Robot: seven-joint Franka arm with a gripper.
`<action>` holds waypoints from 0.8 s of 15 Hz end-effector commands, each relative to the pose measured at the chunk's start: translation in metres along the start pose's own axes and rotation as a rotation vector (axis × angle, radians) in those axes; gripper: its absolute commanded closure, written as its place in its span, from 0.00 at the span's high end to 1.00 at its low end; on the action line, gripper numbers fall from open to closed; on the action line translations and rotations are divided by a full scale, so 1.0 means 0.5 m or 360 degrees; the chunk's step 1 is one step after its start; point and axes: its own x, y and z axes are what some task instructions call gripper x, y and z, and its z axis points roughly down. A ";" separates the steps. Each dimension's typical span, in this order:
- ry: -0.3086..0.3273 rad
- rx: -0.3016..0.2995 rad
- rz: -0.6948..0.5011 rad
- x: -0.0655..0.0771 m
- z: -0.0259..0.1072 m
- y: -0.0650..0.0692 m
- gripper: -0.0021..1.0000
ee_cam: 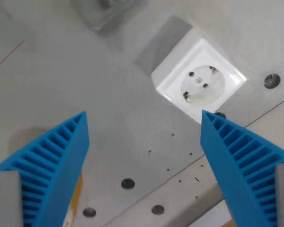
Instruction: Move above the white socket
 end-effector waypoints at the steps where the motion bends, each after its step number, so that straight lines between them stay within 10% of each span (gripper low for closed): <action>1: 0.0190 0.0165 0.0616 -0.019 0.019 0.038 1.00; 12: 0.0153 0.0153 0.0807 -0.010 0.085 0.095 1.00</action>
